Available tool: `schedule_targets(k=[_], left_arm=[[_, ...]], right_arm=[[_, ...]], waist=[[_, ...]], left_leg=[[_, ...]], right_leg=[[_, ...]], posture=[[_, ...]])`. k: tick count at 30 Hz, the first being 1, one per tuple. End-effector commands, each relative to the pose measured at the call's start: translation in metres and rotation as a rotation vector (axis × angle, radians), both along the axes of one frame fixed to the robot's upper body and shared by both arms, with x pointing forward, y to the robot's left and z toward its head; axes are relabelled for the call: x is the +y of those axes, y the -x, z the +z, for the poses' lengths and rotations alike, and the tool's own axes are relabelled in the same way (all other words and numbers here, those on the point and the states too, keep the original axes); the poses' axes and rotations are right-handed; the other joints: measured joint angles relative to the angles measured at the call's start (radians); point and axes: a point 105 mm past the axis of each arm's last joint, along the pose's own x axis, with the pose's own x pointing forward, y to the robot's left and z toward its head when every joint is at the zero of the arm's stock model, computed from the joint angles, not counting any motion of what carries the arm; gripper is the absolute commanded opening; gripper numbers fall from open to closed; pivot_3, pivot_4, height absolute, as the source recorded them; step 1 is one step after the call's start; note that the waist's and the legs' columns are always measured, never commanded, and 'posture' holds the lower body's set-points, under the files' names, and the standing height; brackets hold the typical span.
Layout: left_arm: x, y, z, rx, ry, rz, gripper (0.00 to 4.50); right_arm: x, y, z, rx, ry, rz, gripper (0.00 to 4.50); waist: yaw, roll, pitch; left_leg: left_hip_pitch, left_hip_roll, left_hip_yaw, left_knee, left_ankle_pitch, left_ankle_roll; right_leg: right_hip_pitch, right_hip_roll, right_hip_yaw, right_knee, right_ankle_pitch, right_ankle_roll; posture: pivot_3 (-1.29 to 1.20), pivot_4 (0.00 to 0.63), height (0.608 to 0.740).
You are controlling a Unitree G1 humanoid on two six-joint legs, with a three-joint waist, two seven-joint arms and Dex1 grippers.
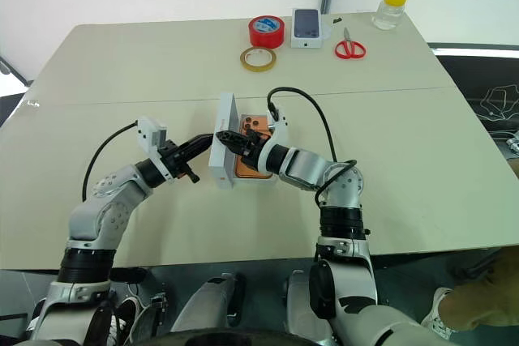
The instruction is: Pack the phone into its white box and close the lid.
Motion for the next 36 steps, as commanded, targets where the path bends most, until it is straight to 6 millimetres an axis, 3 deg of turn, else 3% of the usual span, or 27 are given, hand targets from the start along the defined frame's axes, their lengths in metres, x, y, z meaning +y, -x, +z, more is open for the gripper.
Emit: schedule_targets(k=[1,2,8,12,14,16,21,26,30,36], left_arm=[[-0.007,-0.003,0.006,-0.043,-0.003,-0.017,0.0],[-0.011,-0.004,0.005,-0.044,-0.003,-0.024,0.0],[-0.034,-0.011,0.004,-0.033,0.038,-0.057,0.0],[-0.054,-0.011,0.0,-0.022,0.045,-0.106,0.0],[-0.057,-0.012,-0.001,-0.022,0.04,-0.116,0.0],[-0.055,-0.012,0.0,-0.03,0.033,-0.119,0.0],[-0.033,-0.013,0.001,-0.034,-0.003,-0.07,0.0],[-0.007,-0.007,0.008,-0.039,-0.013,-0.007,0.0],[0.015,0.0,-0.006,0.002,-0.091,0.062,0.0],[0.014,-0.001,-0.024,0.03,-0.173,0.081,0.0]], right_arm=[[-0.013,-0.001,0.021,-0.136,0.035,-0.009,3.65],[-0.02,-0.001,0.024,-0.167,0.048,-0.019,4.1],[-0.078,-0.004,0.035,-0.334,0.206,-0.097,4.1],[-0.1,-0.008,0.038,-0.441,0.346,-0.164,4.1],[-0.107,-0.014,0.033,-0.523,0.512,-0.195,3.51],[-0.107,-0.017,0.027,-0.695,0.765,-0.179,2.69],[-0.093,-0.016,0.028,-0.843,0.804,-0.148,0.11],[-0.078,-0.01,0.032,-0.987,0.84,-0.082,0.04],[-0.074,-0.011,0.018,-1.026,0.916,-0.013,0.04],[-0.069,-0.016,0.007,-1.055,0.995,0.029,0.04]], waist=[[0.001,0.0,0.0],[0.002,0.0,0.0],[0.009,0.0,0.0],[0.003,0.0,0.0],[-0.001,0.0,0.0],[0.0,0.0,0.0],[0.003,-0.001,0.0],[0.005,-0.001,0.0],[0.005,-0.001,0.0],[0.023,-0.001,0.0]], left_leg=[[0.0,0.0,0.0,0.0,0.0,0.0],[0.0,0.0,0.0,0.0,0.0,0.0],[0.0,-0.001,0.0,0.001,-0.001,0.002],[0.0,-0.001,0.0,0.001,-0.001,0.002],[0.0,0.0,0.0,0.001,-0.001,0.002],[0.0,0.0,0.0,0.001,-0.001,0.002],[0.0,0.0,0.0,0.001,-0.001,0.001],[0.0,0.0,0.0,0.001,-0.001,0.001],[0.0,0.0,0.0,0.001,-0.001,0.001],[0.0,-0.001,0.0,0.001,-0.001,0.001]], right_leg=[[0.0,0.0,0.0,0.0,0.0,0.0],[0.0,0.0,0.0,0.0,0.0,0.0],[0.002,-0.001,-0.001,-0.002,0.0,0.0],[0.003,-0.001,-0.001,-0.002,0.0,0.0],[0.002,0.0,-0.001,-0.002,0.0,0.0],[0.002,0.0,-0.001,-0.002,0.0,0.0],[0.002,0.0,-0.001,-0.002,0.0,0.001],[0.002,0.0,-0.001,-0.002,0.0,0.001],[0.002,0.0,-0.001,-0.002,0.0,0.001],[0.003,-0.001,-0.001,-0.003,0.0,0.001]], posture=[[0.0,0.15,0.74],[0.0,0.15,0.74],[0.0,0.15,0.74],[0.0,0.15,0.74],[0.0,0.15,0.74],[0.0,0.15,0.74],[0.0,0.15,0.74],[0.0,0.15,0.74],[0.0,0.15,0.74],[0.0,0.15,0.74]])
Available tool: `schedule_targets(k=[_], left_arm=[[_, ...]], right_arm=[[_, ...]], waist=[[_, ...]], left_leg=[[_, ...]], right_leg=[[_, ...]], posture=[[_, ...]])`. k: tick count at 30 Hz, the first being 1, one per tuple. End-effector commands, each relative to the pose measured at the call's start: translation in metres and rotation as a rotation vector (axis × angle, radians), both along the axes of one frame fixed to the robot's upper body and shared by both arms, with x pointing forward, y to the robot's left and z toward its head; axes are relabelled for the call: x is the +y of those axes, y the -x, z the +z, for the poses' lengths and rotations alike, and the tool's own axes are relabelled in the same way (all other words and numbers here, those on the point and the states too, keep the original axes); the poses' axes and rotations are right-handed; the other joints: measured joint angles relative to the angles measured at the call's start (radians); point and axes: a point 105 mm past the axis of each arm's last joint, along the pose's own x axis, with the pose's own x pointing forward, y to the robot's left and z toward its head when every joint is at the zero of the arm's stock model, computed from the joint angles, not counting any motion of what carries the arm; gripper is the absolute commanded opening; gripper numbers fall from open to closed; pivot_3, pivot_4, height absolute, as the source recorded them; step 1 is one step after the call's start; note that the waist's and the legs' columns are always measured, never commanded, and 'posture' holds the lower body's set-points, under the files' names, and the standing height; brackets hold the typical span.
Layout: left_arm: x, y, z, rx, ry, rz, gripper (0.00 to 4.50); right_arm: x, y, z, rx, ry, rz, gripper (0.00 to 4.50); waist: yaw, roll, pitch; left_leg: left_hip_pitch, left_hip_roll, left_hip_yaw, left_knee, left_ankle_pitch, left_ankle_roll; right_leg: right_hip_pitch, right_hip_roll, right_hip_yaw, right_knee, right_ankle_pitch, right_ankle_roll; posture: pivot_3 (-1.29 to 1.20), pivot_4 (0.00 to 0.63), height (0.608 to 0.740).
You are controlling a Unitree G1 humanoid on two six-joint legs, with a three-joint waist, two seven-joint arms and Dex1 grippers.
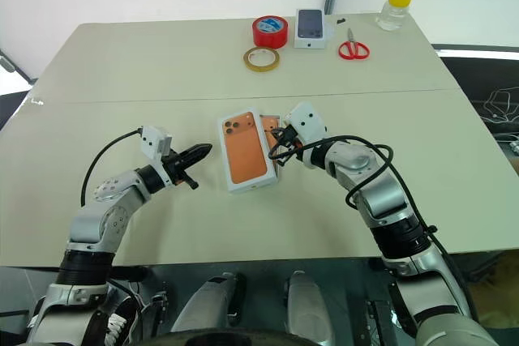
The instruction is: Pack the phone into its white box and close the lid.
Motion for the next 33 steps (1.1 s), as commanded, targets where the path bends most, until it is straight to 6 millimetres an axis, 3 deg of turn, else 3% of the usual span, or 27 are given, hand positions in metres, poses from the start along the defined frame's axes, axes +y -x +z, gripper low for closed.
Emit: schedule_targets(k=[1,7,17,33], left_arm=[[-0.007,0.0,-0.003,-0.028,-0.064,-0.013,0.0],[-0.026,-0.007,-0.017,0.013,-0.092,-0.038,0.0],[-0.055,-0.024,-0.001,-0.026,-0.033,-0.088,0.0],[-0.069,-0.036,0.007,-0.051,-0.011,-0.1,0.0]], right_arm=[[0.006,-0.003,0.008,-0.07,0.047,0.024,0.04],[0.004,-0.005,0.004,-0.077,0.078,0.018,0.04],[-0.001,-0.004,0.004,-0.083,0.088,-0.001,0.04],[-0.011,-0.003,-0.005,-0.063,0.099,-0.066,0.04]], waist=[[0.009,0.0,0.0],[0.013,0.0,0.0],[0.011,0.0,0.0],[0.009,0.0,0.0]], left_leg=[[0.0,0.0,0.0,0.0,0.0,0.0],[0.0,-0.001,0.0,0.0,0.0,0.0],[0.0,-0.001,0.0,0.0,0.0,0.0],[0.0,-0.001,0.0,0.0,0.001,-0.002]], right_leg=[[0.0,0.0,0.0,0.0,0.0,0.0],[0.0,0.0,0.0,0.0,0.0,0.0],[0.0,0.0,0.0,0.0,0.0,0.0],[0.0,0.0,0.0,0.001,0.0,0.0]], posture=[[0.0,0.15,0.74],[0.0,0.15,0.74],[0.0,0.15,0.74],[0.0,0.15,0.74]])
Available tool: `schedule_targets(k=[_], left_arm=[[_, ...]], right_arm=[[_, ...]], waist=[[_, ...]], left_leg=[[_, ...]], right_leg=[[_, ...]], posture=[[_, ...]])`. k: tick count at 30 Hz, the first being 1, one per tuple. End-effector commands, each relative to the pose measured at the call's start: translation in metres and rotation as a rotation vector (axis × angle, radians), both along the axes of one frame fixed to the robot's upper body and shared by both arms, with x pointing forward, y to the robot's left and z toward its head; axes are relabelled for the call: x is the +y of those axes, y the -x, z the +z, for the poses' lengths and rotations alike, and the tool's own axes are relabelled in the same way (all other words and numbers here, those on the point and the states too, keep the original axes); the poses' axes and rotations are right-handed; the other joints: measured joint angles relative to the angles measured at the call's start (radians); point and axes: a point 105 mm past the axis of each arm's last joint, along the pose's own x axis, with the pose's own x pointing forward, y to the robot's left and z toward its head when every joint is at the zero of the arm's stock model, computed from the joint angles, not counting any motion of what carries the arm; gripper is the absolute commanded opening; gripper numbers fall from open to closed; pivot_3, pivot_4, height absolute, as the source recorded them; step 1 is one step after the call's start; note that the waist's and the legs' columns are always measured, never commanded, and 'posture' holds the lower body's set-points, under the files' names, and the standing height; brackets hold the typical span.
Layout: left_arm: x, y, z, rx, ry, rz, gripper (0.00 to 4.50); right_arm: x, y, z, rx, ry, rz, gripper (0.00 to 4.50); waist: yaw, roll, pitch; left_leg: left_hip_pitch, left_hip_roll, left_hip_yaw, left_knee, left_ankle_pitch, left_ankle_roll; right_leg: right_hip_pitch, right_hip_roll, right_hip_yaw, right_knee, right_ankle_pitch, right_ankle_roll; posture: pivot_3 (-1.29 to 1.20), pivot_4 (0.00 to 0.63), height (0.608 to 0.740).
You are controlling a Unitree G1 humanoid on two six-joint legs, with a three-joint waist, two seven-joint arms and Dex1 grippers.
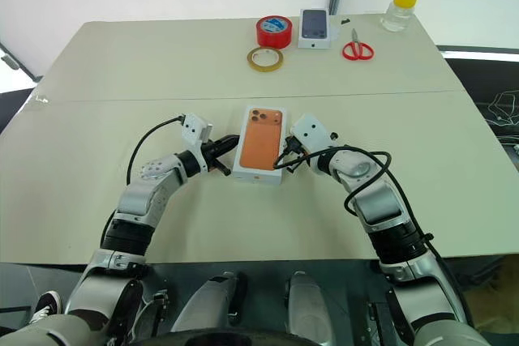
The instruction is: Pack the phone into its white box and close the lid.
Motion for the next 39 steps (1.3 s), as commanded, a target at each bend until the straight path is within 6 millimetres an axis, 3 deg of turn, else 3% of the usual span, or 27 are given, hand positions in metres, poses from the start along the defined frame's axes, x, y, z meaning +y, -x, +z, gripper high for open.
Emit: schedule_targets(k=[1,24,31,34,39], left_arm=[[-0.011,0.001,0.011,-0.048,0.007,-0.042,0.0],[-0.003,0.008,0.004,-0.025,0.011,-0.014,0.0],[0.016,0.011,-0.003,-0.002,-0.012,0.023,0.0],[0.025,0.01,0.002,-0.015,-0.014,0.043,0.0],[0.033,-0.007,0.03,-0.06,0.061,0.092,0.0]], right_arm=[[0.013,0.002,0.016,-0.059,-0.02,0.041,0.04],[0.015,0.012,0.005,-0.031,0.031,0.066,0.04],[0.007,0.013,-0.004,-0.024,0.087,0.054,0.04],[-0.005,0.007,0.002,-0.035,0.095,0.018,0.04],[-0.026,-0.012,0.026,-0.099,0.077,-0.045,0.04]], waist=[[0.0,0.0,0.0],[0.0,0.0,0.0],[-0.002,0.0,0.0],[0.001,0.0,0.0],[0.004,0.0,0.0]], left_leg=[[0.0,0.0,0.0,0.0,0.0,0.0],[0.0,0.0,0.0,0.0,0.0,-0.001],[0.0,0.0,0.0,0.0,0.0,-0.001],[0.0,0.0,0.0,0.0,0.0,-0.001],[0.0,0.0,0.0,0.001,0.0,0.0]], right_leg=[[0.0,0.0,0.0,0.0,0.0,0.0],[0.0,0.0,0.0,0.0,0.0,0.0],[0.0,0.0,0.0,0.001,0.0,0.0],[0.0,0.0,0.0,0.001,0.0,0.0],[0.0,0.0,0.0,0.001,0.0,0.0]], posture=[[0.0,0.15,0.74],[0.0,0.15,0.74],[0.0,0.15,0.74],[0.0,0.15,0.74],[0.0,0.15,0.74]])
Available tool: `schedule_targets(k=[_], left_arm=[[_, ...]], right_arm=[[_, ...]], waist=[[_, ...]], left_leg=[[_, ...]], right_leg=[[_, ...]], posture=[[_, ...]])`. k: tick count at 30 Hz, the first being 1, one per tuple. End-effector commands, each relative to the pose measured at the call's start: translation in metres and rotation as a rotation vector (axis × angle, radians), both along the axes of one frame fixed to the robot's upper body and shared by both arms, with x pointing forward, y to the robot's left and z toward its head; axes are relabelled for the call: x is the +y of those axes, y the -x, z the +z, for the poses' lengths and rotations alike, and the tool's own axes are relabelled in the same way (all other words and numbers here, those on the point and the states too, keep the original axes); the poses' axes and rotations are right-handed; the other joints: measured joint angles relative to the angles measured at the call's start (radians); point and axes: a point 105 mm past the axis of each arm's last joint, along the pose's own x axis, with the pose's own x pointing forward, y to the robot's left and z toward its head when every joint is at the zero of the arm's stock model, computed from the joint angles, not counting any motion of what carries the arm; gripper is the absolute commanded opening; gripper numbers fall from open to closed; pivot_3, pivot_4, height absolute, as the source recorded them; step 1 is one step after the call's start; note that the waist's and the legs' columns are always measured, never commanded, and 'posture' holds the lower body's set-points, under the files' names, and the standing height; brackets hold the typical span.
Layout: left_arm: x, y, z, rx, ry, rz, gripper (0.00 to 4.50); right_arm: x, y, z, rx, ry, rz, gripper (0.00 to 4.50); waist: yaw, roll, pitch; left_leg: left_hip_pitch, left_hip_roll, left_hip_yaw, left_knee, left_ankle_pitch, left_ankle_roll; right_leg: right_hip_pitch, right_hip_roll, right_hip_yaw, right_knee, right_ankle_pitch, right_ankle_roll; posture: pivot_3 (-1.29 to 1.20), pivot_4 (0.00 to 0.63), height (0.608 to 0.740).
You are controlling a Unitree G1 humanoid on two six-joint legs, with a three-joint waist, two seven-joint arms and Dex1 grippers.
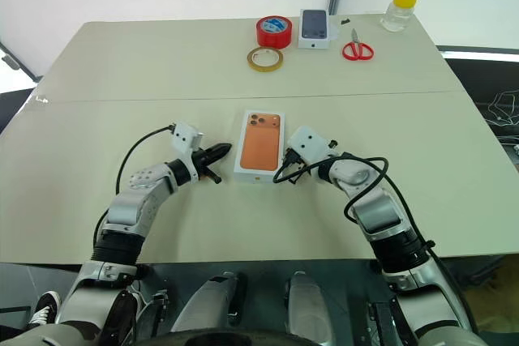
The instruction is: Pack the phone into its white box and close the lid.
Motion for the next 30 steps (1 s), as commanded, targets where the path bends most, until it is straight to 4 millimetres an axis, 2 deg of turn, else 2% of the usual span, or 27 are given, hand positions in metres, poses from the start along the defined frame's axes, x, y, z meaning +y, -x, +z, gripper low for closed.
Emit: schedule_targets(k=[1,4,6,8,10,11,13,15,17,21,25,27,28,30], left_arm=[[-0.003,-0.015,0.038,-0.098,0.082,0.011,0.0],[-0.023,-0.024,0.052,-0.117,0.146,-0.016,0.0],[-0.041,-0.03,0.057,-0.122,0.161,-0.052,0.0],[-0.053,-0.034,0.054,-0.109,0.166,-0.07,0.0],[-0.061,-0.036,0.035,-0.071,0.083,-0.084,0.0],[-0.062,-0.036,0.02,-0.062,-0.006,-0.088,0.0],[-0.063,-0.034,-0.004,0.006,-0.072,-0.094,0.0],[-0.061,-0.032,-0.014,0.014,-0.11,-0.101,0.0],[-0.056,-0.029,-0.023,0.025,-0.148,-0.104,0.0],[-0.052,-0.025,-0.027,0.033,-0.145,-0.112,0.0],[-0.047,-0.026,-0.02,0.049,-0.083,-0.096,0.0],[-0.046,-0.025,-0.011,0.05,-0.009,-0.103,0.54],[-0.044,-0.024,-0.003,0.028,0.011,-0.112,0.87],[-0.041,-0.02,0.01,-0.025,0.022,-0.134,1.8]], right_arm=[[-0.011,-0.016,0.038,-0.115,-0.046,-0.032,0.04],[-0.003,-0.024,0.058,-0.105,-0.211,-0.033,0.04],[0.012,-0.018,0.064,-0.111,-0.236,0.047,0.04],[0.028,-0.004,0.06,-0.09,-0.233,0.155,0.04],[0.039,0.012,0.046,-0.021,-0.223,0.235,0.04],[0.042,0.019,0.036,0.032,-0.215,0.257,0.04],[0.042,0.033,0.008,0.112,-0.119,0.29,0.04],[0.036,0.042,-0.018,0.141,0.023,0.299,0.04],[0.032,0.047,-0.03,0.17,0.075,0.292,0.04],[0.032,0.04,-0.023,0.138,0.053,0.259,0.04],[0.032,0.023,-0.004,0.086,-0.014,0.204,0.04],[0.032,0.017,0.005,0.099,-0.101,0.18,0.0],[0.034,0.017,0.014,0.119,-0.186,0.185,0.26],[0.031,0.013,0.025,0.1,-0.242,0.182,0.88]], waist=[[0.001,0.0,0.0],[0.002,0.0,0.0],[0.001,0.0,0.0],[0.001,-0.001,0.0],[-0.003,-0.001,0.0],[-0.004,-0.001,0.0],[-0.004,-0.001,0.0],[-0.002,0.003,-0.003],[-0.003,0.0,-0.006],[-0.004,-0.004,-0.01],[-0.005,-0.005,-0.011],[-0.005,-0.006,-0.011],[-0.004,-0.006,-0.011],[-0.005,-0.006,-0.01]], left_leg=[[0.0,0.0,0.0,0.0,0.0,0.0],[0.0,0.0,0.0,0.001,0.0,-0.001],[0.0,0.0,0.0,0.001,0.001,-0.002],[0.0,0.0,0.0,0.001,0.001,-0.003],[0.0,0.0,0.0,0.001,0.001,-0.002],[0.0,0.0,0.0,0.001,0.001,-0.002],[0.0,0.0,0.0,0.002,0.001,-0.002],[0.0,0.0,0.0,0.004,0.0,0.001],[0.004,-0.001,0.0,0.005,-0.001,0.002],[0.016,0.0,0.0,0.0,-0.003,0.004],[0.018,0.0,0.0,-0.001,-0.003,0.004],[0.018,0.0,0.0,-0.001,-0.003,0.004],[0.017,0.0,0.0,-0.001,-0.003,0.004],[0.016,0.0,0.0,-0.001,-0.003,0.004]], right_leg=[[0.0,0.0,0.0,0.0,0.0,0.0],[0.001,0.0,-0.001,0.0,0.0,0.0],[0.001,0.0,-0.001,-0.001,0.0,0.0],[0.001,0.0,-0.001,-0.001,0.0,0.0],[0.001,0.0,-0.001,-0.001,0.0,0.0],[0.001,0.0,-0.001,-0.001,0.0,0.0],[0.001,0.0,-0.001,0.0,0.0,0.0],[0.002,0.0,-0.001,0.001,0.0,0.0],[0.006,0.0,-0.001,0.0,0.0,0.001],[0.018,0.0,0.0,-0.003,-0.002,0.003],[0.019,0.0,0.0,-0.003,-0.002,0.003],[0.019,0.0,0.0,-0.003,-0.002,0.003],[0.019,0.0,0.0,-0.003,-0.002,0.003],[0.017,0.0,0.0,-0.003,-0.002,0.003]], posture=[[0.0,0.15,0.74],[0.0,0.15,0.74],[0.0,0.15,0.74],[0.0,0.15,0.74],[0.0,0.15,0.74],[0.0,0.15,0.74],[0.0,0.15,0.74],[0.0,0.15,0.74],[0.0,0.15,0.74],[0.0,0.15,0.74],[0.0,0.15,0.74],[0.0,0.15,0.74],[0.0,0.15,0.74],[0.0,0.15,0.74]])
